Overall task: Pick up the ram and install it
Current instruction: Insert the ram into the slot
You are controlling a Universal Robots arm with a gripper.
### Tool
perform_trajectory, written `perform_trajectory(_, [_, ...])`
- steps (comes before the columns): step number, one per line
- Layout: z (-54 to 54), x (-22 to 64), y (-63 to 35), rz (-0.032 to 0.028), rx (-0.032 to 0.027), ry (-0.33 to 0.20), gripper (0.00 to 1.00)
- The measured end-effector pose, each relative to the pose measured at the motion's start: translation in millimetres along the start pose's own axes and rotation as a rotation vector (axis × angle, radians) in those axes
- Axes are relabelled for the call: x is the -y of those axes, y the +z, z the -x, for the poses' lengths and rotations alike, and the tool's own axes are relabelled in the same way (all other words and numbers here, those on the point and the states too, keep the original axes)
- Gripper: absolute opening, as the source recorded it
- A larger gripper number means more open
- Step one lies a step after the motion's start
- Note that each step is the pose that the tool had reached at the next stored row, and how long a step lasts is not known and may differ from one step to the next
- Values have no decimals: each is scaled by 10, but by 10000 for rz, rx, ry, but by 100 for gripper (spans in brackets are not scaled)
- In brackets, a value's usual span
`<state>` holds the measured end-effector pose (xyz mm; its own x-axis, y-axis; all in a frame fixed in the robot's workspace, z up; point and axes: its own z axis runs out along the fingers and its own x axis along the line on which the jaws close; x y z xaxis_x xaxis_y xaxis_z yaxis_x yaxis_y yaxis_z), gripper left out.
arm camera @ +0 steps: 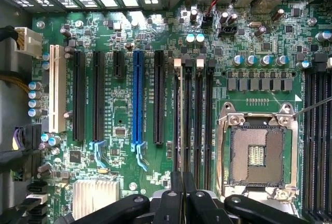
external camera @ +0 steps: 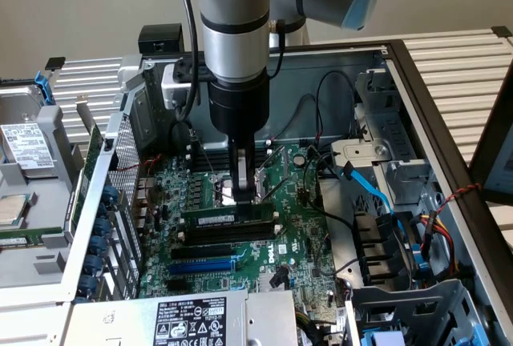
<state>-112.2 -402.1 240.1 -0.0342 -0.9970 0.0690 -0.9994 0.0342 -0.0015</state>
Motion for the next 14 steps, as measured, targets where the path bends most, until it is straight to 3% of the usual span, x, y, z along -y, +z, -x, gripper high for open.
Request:
perform_trajectory(7, [0, 0, 3, -3, -109, 1, 12])
perform_trajectory(14, [0, -1, 5, -23, -134, 86, 12])
